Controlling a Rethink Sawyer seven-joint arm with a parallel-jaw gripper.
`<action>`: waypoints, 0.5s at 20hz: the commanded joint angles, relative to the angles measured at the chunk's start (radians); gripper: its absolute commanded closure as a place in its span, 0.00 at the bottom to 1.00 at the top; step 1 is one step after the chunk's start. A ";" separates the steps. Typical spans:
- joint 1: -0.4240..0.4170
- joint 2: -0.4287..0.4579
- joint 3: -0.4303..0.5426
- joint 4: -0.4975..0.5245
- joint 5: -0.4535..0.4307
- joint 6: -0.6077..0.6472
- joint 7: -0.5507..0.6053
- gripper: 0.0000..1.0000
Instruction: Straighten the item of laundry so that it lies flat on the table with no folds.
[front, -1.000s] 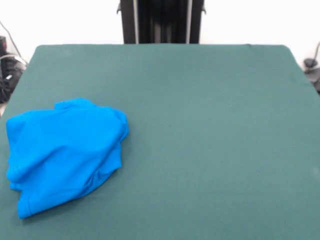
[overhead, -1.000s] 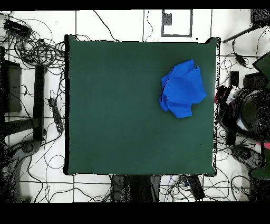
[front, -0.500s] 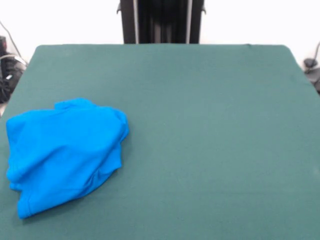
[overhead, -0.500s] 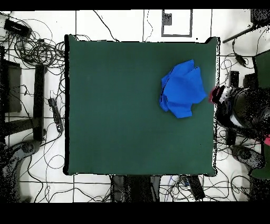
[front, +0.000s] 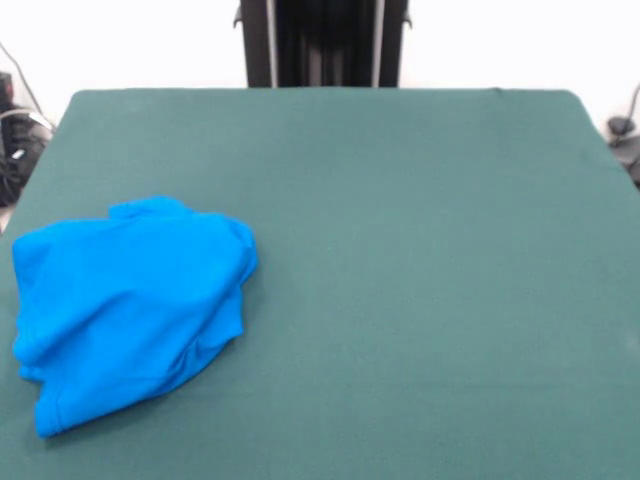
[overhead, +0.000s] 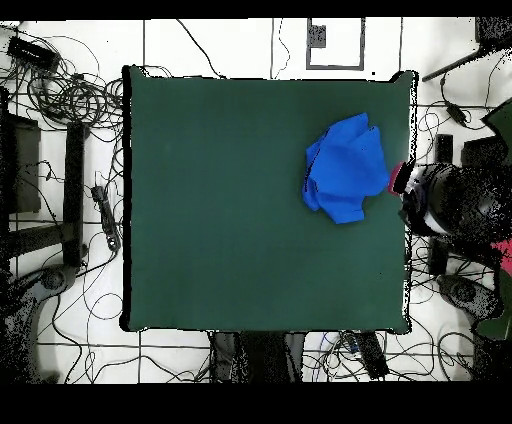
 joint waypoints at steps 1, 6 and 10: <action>-0.007 0.051 0.135 0.133 -0.022 -0.088 -0.076 1.00; -0.010 0.059 0.138 0.162 -0.024 -0.130 -0.053 1.00; -0.005 0.065 0.132 0.176 -0.031 -0.140 -0.029 1.00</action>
